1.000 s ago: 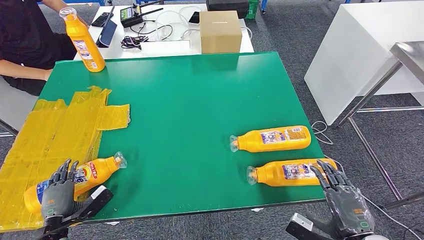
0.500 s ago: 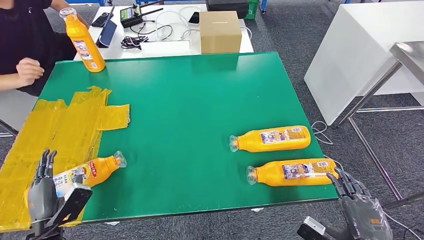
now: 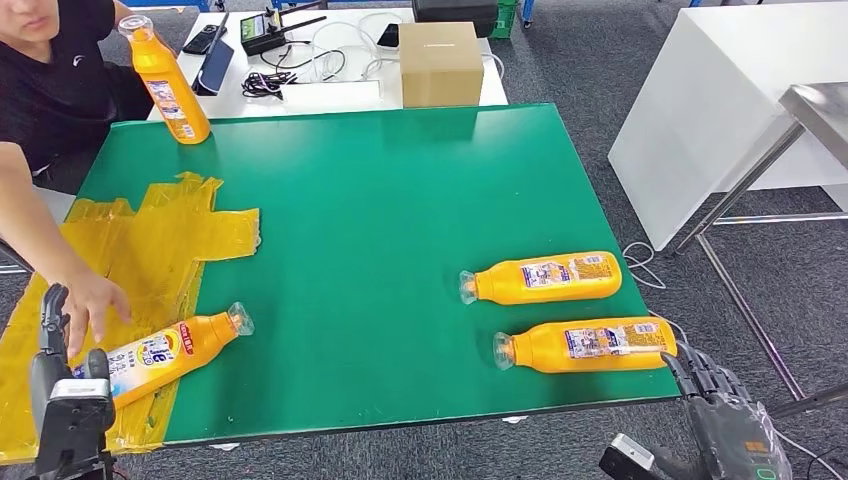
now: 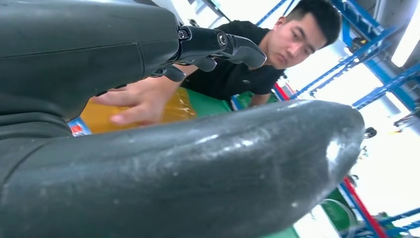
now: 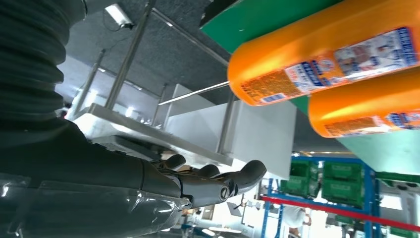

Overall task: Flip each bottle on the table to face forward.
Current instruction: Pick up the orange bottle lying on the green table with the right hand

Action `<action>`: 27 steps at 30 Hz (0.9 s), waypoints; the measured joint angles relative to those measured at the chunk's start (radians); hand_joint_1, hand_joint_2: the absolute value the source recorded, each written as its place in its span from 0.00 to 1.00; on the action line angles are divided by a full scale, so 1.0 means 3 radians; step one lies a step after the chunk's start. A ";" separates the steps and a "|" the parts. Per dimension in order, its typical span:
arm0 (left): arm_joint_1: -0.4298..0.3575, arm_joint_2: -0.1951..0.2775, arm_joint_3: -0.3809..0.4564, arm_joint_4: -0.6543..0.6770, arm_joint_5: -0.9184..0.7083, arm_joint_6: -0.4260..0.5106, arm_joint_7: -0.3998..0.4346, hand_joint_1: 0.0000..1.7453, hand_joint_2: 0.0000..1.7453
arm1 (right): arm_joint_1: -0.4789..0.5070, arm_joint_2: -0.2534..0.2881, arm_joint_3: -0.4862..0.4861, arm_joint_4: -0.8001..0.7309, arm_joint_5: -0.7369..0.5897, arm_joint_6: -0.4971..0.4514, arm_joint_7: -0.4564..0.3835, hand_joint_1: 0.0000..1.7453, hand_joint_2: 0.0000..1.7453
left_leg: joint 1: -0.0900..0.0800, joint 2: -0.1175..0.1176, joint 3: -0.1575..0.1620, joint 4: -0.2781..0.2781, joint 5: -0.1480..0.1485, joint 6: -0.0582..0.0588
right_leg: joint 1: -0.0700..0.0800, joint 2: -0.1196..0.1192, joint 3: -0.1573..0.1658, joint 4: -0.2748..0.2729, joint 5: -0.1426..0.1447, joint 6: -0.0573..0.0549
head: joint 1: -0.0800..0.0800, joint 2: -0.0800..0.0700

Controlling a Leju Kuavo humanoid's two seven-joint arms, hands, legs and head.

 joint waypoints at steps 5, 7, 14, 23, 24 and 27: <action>0.0053 -0.0035 -0.0088 -0.0190 0.0079 -0.0044 -0.0014 0.00 0.00 | -0.0131 0.0157 -0.0082 0.0107 0.0123 0.0083 -0.0032 0.00 1.00 | 0.0000 0.0001 0.0006 0.0000 -0.0001 0.0000 | 0.0000 0.0001 -0.0011 0.0000 -0.0002 0.0001 | 0.0000 0.0000; 0.0061 -0.0040 -0.0125 -0.0236 0.0090 -0.0044 -0.0014 0.00 0.00 | -0.0192 0.0199 -0.0116 0.0181 0.0135 0.0107 -0.0040 0.00 1.00 | 0.0000 0.0000 0.0009 0.0000 -0.0003 0.0001 | 0.0000 0.0001 -0.0017 0.0000 -0.0005 0.0004 | 0.0000 0.0000; 0.0074 -0.0044 -0.0192 -0.0313 0.0134 -0.0045 -0.0014 0.00 0.00 | -0.0320 0.0304 -0.0217 0.0368 0.0146 0.0175 -0.0095 0.00 1.00 | -0.0001 0.0000 0.0009 0.0000 -0.0003 0.0002 | 0.0000 0.0001 0.0002 0.0000 -0.0006 0.0008 | 0.0000 0.0000; 0.0060 -0.0044 -0.0267 -0.0336 0.0187 -0.0044 -0.0015 0.00 0.00 | -0.0529 0.0421 -0.0393 0.0643 0.0201 0.0295 -0.0292 0.00 1.00 | -0.0001 0.0001 0.0008 0.0000 -0.0003 0.0002 | 0.0000 0.0002 0.0007 0.0000 -0.0006 0.0008 | 0.0000 0.0000; 0.0057 -0.0043 -0.0276 -0.0336 0.0189 -0.0044 -0.0015 0.00 0.00 | -0.0557 0.0429 -0.0395 0.0667 0.0209 0.0299 -0.0303 0.00 1.00 | 0.0000 0.0001 0.0009 0.0000 -0.0003 0.0002 | 0.0000 0.0002 0.0006 0.0000 -0.0006 0.0008 | 0.0000 0.0000; 0.0051 -0.0043 -0.0295 -0.0336 0.0203 -0.0046 -0.0012 0.00 0.00 | -0.0633 0.0449 -0.0394 0.0736 0.0229 0.0303 -0.0327 0.00 1.00 | 0.0000 0.0001 0.0010 0.0000 -0.0003 0.0002 | 0.0000 0.0002 0.0007 0.0000 -0.0006 0.0008 | 0.0000 0.0000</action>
